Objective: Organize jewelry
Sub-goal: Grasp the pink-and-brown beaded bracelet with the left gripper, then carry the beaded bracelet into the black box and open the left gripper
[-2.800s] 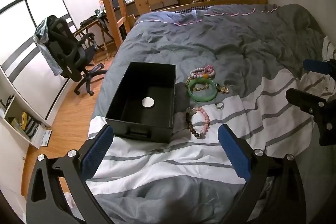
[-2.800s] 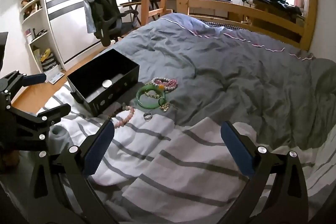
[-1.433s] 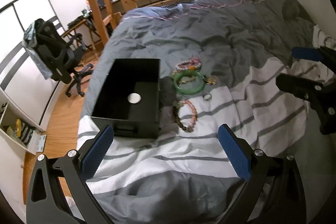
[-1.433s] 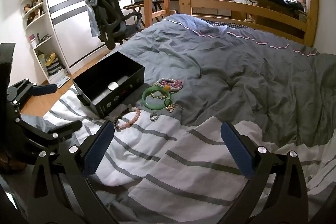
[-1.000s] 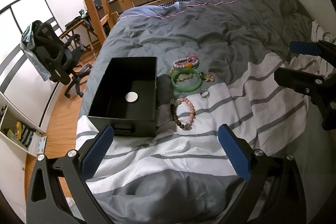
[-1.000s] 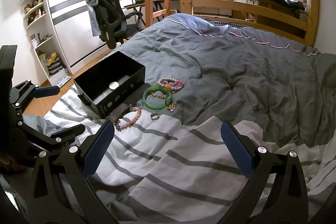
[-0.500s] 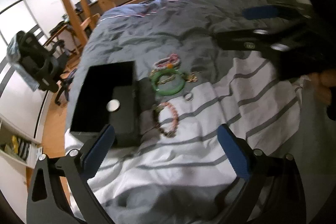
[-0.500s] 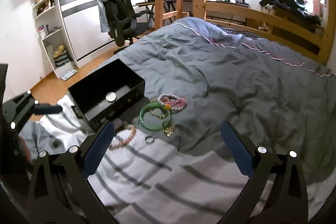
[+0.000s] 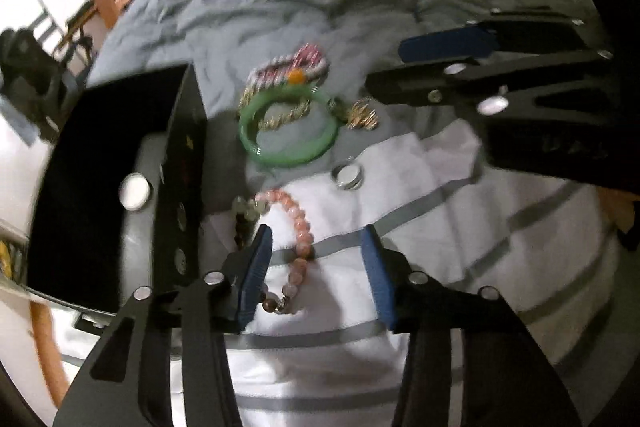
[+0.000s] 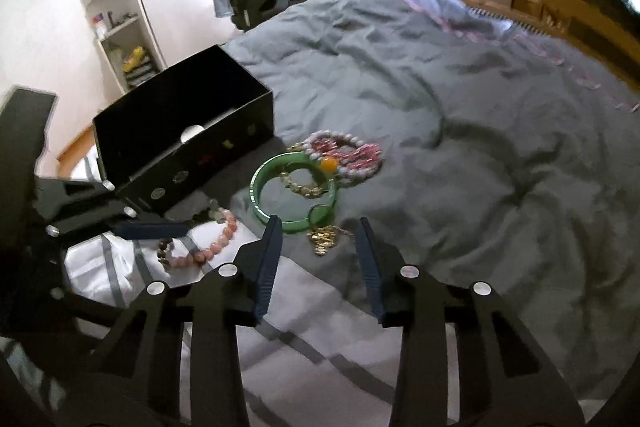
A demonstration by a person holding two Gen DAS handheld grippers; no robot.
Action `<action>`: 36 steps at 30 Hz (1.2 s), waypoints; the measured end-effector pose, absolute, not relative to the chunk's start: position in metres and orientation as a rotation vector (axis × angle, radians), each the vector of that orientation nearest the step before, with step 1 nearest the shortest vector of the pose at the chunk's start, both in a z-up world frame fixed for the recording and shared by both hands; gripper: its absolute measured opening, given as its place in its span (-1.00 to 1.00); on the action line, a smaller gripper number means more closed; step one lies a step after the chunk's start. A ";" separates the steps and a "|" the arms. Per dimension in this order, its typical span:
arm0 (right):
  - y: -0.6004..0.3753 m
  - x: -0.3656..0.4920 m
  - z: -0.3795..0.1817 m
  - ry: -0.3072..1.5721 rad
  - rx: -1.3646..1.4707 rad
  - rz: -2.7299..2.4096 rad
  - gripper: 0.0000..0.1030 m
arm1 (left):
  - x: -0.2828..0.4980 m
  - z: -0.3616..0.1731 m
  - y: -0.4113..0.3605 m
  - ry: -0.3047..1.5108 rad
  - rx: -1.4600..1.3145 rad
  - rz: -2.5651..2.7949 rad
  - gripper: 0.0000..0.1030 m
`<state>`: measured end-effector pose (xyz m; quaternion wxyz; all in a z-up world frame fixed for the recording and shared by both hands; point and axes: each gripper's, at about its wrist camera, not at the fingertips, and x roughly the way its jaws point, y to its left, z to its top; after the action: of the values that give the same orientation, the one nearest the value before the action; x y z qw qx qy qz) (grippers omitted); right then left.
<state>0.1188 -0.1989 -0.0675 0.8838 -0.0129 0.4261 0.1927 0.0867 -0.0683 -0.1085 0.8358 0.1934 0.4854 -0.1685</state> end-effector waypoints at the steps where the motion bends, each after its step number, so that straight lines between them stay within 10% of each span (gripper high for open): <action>1: -0.199 0.123 -0.073 0.899 -0.004 0.419 -0.30 | 0.088 -0.113 -0.064 1.046 0.386 -0.360 -0.23; 8: -0.185 0.145 -0.108 0.961 -0.022 0.433 -0.30 | 0.092 -0.128 -0.063 1.054 0.375 -0.360 -0.26; 17: -0.195 0.147 -0.120 0.966 0.062 0.425 -0.69 | 0.090 -0.124 -0.061 1.070 0.331 -0.363 -0.82; 36: -0.229 0.127 -0.076 0.816 0.304 0.472 -0.71 | 0.077 -0.081 -0.041 0.983 0.231 -0.362 -0.85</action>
<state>0.1268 -0.2287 -0.0758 0.8799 0.1457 0.3916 0.2264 0.0770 -0.0407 -0.0815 0.8596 0.1100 0.4682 -0.1724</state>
